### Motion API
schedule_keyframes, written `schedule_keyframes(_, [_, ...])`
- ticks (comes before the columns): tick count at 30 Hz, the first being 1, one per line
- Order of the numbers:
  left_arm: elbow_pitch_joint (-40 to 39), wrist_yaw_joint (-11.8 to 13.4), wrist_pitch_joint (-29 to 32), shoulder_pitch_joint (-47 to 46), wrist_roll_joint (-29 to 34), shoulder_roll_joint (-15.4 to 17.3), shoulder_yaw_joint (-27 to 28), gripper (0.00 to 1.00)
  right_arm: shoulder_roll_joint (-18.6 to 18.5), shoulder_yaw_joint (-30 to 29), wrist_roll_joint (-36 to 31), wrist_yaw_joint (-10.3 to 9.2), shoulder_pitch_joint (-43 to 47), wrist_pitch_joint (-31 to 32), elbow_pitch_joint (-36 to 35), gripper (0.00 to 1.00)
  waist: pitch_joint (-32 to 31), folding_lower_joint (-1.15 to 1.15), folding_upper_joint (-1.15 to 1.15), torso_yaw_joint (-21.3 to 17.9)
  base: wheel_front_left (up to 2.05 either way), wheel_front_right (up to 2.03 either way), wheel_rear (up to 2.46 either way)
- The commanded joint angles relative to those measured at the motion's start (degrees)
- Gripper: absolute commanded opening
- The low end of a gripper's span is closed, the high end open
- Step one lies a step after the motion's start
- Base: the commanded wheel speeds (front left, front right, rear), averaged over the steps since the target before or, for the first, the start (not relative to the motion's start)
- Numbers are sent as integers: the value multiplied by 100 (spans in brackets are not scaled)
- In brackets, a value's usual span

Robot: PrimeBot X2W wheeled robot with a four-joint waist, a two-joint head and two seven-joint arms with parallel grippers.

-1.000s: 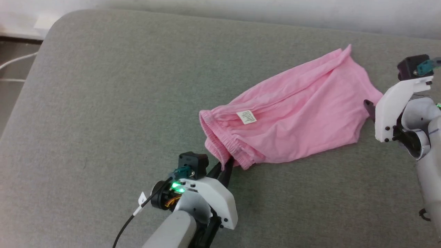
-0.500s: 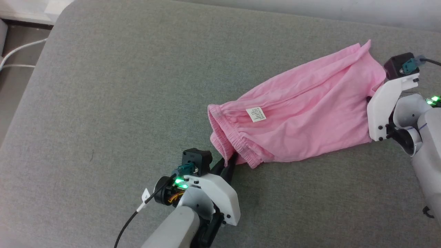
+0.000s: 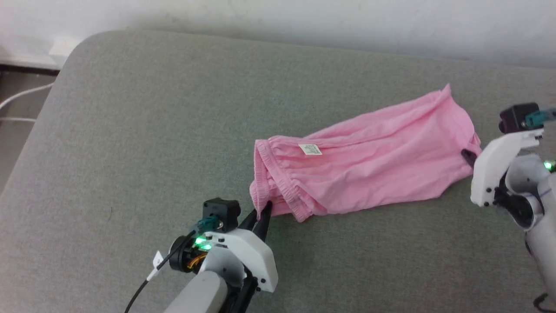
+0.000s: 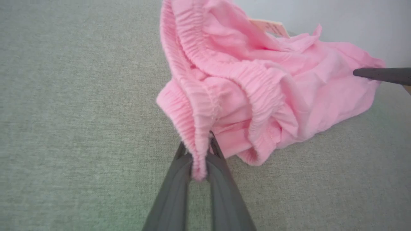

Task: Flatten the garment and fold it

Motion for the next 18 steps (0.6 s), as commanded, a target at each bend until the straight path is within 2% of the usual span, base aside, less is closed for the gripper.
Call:
schedule_keyframes(1, [-57, 45, -4, 104, -25, 64, 31, 0, -29, -63, 99, -5, 182, -23, -106, 0, -208, 0, 0, -140, 0, 0, 0])
schedule_keyframes(9, [-361, 129, 69, 458, -71, 297, 46, 0, 60, -486, 429, -5, 1371, 232, -1232, 0, -634, 0, 0, -328, 0, 0, 0])
schedule_keyframes(14, [-675, 187, 109, 700, -71, 479, 51, 0, 254, -1038, 355, -5, 2319, 599, -2270, 0, -865, 0, 0, -420, 0, 0, 0])
schedule_keyframes(18, [-1063, 265, 202, 903, -80, 639, 67, 0, 555, -1666, 158, -5, 3059, 975, -3237, 0, -951, 0, 0, -451, 0, 0, 0])
